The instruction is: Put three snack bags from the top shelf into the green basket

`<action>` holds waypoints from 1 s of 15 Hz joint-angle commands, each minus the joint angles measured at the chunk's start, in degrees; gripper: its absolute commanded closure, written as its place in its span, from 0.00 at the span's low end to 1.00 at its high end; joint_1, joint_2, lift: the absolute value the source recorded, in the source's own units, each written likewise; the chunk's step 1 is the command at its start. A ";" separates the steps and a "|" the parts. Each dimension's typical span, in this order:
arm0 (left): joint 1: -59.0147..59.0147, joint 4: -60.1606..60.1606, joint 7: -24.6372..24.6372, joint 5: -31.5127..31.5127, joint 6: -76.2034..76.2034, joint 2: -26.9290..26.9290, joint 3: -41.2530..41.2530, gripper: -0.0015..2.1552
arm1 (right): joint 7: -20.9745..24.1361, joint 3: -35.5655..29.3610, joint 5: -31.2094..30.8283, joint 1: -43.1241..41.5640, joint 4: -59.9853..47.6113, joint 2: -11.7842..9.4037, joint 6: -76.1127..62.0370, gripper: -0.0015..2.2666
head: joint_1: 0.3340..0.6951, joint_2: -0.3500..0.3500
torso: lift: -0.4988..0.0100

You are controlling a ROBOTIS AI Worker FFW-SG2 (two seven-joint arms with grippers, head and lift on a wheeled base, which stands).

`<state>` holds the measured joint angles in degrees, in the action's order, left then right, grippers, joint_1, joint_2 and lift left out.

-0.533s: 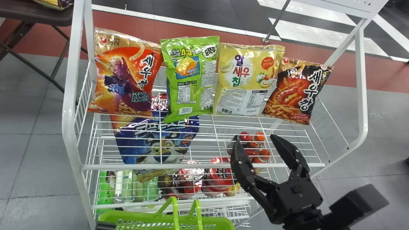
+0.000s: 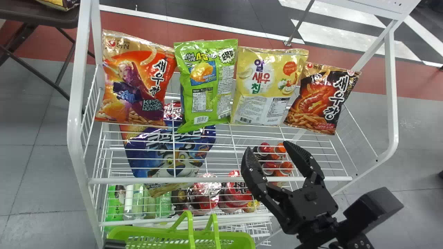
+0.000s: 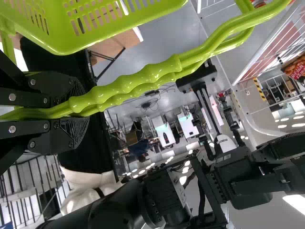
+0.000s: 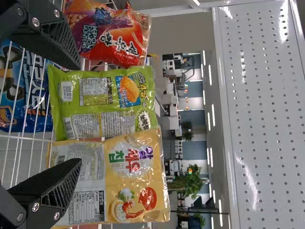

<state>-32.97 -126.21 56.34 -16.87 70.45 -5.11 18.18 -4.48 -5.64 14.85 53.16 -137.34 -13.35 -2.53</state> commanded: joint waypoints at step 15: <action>0.19 -0.17 -0.70 1.49 -0.53 -0.25 0.98 0.99 | -0.18 12.50 -5.45 -20.73 8.93 -1.68 4.95 0.06 | 1.00 0.00 | 0.89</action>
<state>-32.82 -126.26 55.74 -15.52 69.81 -5.33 19.12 -4.66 4.62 10.13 36.41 -130.11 -15.15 0.34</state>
